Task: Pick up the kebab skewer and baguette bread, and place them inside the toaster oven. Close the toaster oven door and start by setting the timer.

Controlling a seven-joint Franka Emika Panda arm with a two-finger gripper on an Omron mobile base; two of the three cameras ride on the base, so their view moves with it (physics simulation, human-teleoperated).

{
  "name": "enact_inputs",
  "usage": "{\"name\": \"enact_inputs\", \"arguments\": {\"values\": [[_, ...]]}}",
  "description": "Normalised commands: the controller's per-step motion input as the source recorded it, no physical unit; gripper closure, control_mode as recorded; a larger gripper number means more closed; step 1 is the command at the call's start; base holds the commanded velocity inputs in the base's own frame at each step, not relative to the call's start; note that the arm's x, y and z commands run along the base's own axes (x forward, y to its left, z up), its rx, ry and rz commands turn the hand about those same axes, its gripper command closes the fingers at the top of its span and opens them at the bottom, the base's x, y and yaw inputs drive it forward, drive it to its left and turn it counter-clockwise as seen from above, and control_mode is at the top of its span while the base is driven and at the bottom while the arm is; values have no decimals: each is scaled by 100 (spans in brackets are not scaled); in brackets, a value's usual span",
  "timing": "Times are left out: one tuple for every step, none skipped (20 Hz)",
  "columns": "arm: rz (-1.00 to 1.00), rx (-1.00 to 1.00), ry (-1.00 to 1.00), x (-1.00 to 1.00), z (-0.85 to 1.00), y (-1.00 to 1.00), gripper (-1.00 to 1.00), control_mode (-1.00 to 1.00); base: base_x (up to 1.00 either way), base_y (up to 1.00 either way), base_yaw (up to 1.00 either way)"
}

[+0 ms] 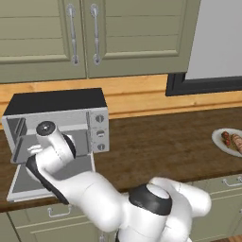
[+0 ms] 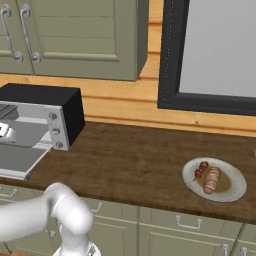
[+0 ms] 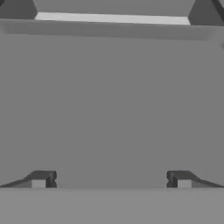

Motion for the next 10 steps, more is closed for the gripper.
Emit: {"name": "enact_inputs", "arguments": {"values": [[0,-1,0,-26,100,-6,-100,-100,0,0,0],[0,-4,-2,-32,100,0,-100,-100,0,0,0],[0,-3,-3,-39,100,-6,-100,-100,0,0,0],[0,-3,-1,-62,100,-11,-100,-100,0,0,0],[0,-4,0,-81,77,-26,-100,-100,0,0,0],[0,-6,0,-96,44,-40,-100,-100,0,0,0],[0,-3,0,-100,27,-58,-100,-100,0,0,0],[-1,0,0,-100,14,-71,-100,-100,0,0,0],[-7,0,0,-93,16,-76,-100,-100,0,0,0],[-7,0,0,-86,24,-84,-100,-100,0,0,0]]}}
